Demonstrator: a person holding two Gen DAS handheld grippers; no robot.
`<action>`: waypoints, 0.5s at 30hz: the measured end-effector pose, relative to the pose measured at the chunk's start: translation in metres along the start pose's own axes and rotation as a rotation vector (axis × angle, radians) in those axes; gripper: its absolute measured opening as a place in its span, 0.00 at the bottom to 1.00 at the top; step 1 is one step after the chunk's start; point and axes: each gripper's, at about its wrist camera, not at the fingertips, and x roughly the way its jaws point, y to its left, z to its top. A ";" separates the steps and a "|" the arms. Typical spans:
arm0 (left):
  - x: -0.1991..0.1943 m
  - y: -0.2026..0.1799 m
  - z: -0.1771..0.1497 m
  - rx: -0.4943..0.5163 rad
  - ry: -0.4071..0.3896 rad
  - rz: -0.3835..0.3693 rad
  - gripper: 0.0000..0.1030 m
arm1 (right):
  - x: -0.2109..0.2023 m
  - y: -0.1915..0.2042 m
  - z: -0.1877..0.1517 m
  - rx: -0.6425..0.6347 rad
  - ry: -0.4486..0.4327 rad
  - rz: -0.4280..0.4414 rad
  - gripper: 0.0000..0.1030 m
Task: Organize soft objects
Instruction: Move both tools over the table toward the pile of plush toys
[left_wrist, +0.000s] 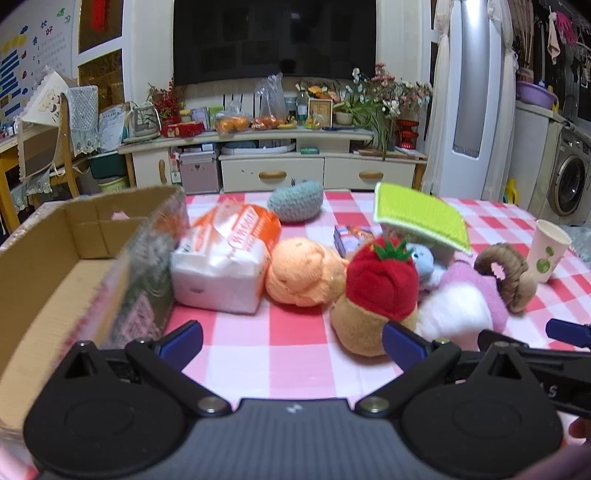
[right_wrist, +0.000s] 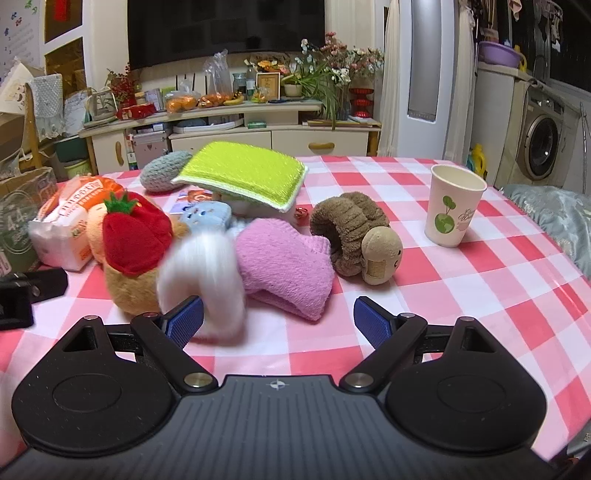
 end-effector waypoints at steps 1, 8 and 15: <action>-0.004 0.002 -0.001 0.001 -0.009 0.002 0.99 | 0.000 0.003 -0.001 -0.003 -0.004 -0.004 1.00; -0.043 0.024 0.006 -0.020 -0.049 0.016 0.99 | -0.014 0.013 -0.011 -0.026 -0.067 0.011 1.00; -0.070 0.047 0.010 -0.017 -0.071 0.049 0.99 | -0.033 0.026 -0.014 -0.057 -0.125 0.064 1.00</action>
